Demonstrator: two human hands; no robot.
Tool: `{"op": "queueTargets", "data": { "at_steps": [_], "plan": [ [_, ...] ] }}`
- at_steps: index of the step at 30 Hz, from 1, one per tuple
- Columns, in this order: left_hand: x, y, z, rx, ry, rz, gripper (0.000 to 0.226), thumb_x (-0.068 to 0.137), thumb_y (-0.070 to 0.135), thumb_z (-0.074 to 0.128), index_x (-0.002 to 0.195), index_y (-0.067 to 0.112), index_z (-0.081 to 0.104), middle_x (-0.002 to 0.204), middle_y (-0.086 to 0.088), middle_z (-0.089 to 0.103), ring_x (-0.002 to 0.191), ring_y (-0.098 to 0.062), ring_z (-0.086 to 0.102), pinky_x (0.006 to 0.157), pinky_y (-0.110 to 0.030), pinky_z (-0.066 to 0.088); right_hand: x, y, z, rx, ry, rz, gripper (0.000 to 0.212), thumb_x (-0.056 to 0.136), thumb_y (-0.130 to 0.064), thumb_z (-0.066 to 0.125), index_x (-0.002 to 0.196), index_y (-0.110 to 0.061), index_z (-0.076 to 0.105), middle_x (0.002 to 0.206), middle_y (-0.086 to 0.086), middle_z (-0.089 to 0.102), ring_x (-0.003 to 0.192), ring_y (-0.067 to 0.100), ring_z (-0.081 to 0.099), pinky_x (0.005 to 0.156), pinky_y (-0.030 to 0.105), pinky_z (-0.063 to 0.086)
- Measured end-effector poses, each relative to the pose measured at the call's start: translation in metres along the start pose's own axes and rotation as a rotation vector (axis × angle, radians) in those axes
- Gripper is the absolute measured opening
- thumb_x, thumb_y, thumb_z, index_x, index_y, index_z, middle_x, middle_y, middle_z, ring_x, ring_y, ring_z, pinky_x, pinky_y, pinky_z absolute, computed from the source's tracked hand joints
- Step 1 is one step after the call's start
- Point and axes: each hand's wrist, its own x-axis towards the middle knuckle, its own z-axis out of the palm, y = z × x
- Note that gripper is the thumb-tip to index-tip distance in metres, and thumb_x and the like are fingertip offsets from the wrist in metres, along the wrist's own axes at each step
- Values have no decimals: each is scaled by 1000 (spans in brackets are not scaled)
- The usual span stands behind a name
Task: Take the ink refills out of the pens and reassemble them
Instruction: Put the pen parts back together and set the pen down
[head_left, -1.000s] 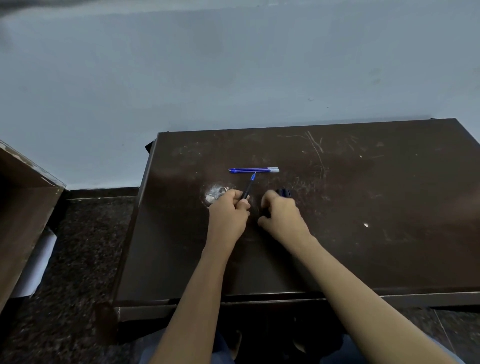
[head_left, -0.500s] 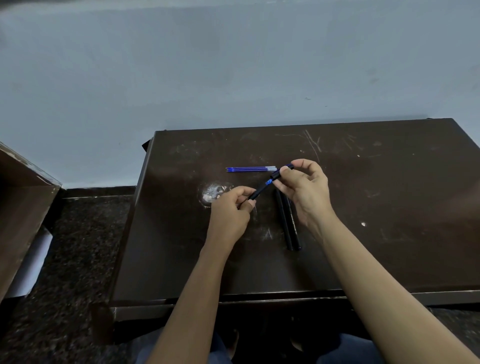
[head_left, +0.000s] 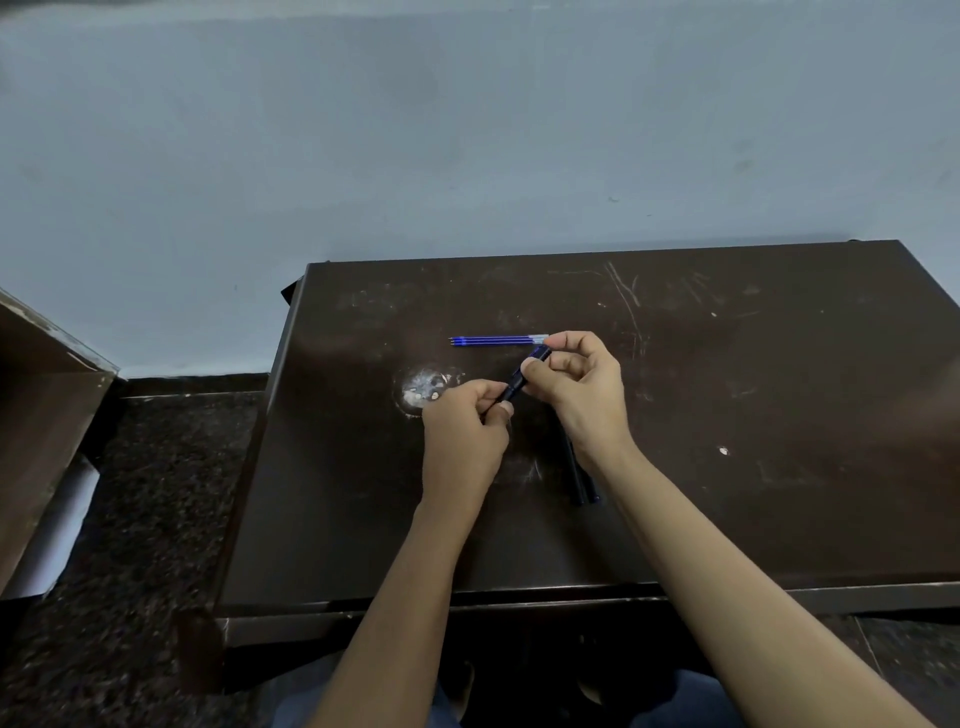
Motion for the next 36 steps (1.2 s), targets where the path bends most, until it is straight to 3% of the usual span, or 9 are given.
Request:
{"op": "queueTargets", "data": {
  "at_steps": [4,8,15,22,25,27,28,31,36],
  "plan": [
    [-2,-1,0,29,47,6,25,85,4,64,109,10,71,92,-3,74,81,-5,65,72,-7,47,-1,5,4,-32,16,18,26,76,-8,72,97,-15,59,67,-4,61,71,21,64,82,56,54],
    [-4,-2,1,64,43,-18,24,85,3,63,107,9,72,93,-5,74,84,-9,67,78,-14,48,-4,9,5,-70,41,44,26,77,-8,72,98,-16,59,68,-4,61,70,19,65,81,52,55],
    [-8,0,5,157,45,14,26,86,4,61,108,12,72,94,-4,74,89,-14,69,84,-25,54,-7,12,4,-41,86,114,25,78,-4,71,98,-13,59,74,7,67,76,28,71,81,48,57],
    [-11,10,11,97,71,94,27,86,5,63,110,13,70,97,0,74,91,-9,68,83,-19,51,-1,0,-1,-41,75,91,25,80,-5,69,101,-15,59,79,16,67,75,28,67,83,50,55],
    [-11,17,18,26,47,121,23,89,8,60,110,12,68,97,2,71,88,-6,66,79,-13,49,8,-10,-8,-46,35,71,23,82,-11,69,101,-19,60,81,8,67,74,21,65,80,43,56],
    [-7,13,22,-7,27,65,22,92,15,56,111,14,67,96,-2,69,86,-10,66,81,-24,55,14,-13,-14,-54,4,103,21,84,-13,69,103,-17,62,82,5,67,73,17,65,77,36,56],
    [-6,11,23,-24,7,10,22,93,17,55,110,15,67,95,-2,68,85,-11,66,82,-27,56,16,-13,-19,-83,9,121,18,85,-13,68,102,-15,63,83,5,68,73,17,65,76,34,56],
    [-8,6,24,30,-43,-114,16,95,18,52,87,16,65,72,6,61,66,-4,57,64,-2,42,24,-7,-38,-429,72,114,9,82,-15,68,91,-18,67,84,4,70,77,19,68,81,36,57],
    [-12,1,25,273,-27,-177,29,96,19,47,69,14,53,64,3,54,61,-14,57,46,-17,29,20,4,-40,-815,-13,148,11,77,-15,73,86,-15,66,93,7,69,88,24,67,85,38,55]
  ]
}}
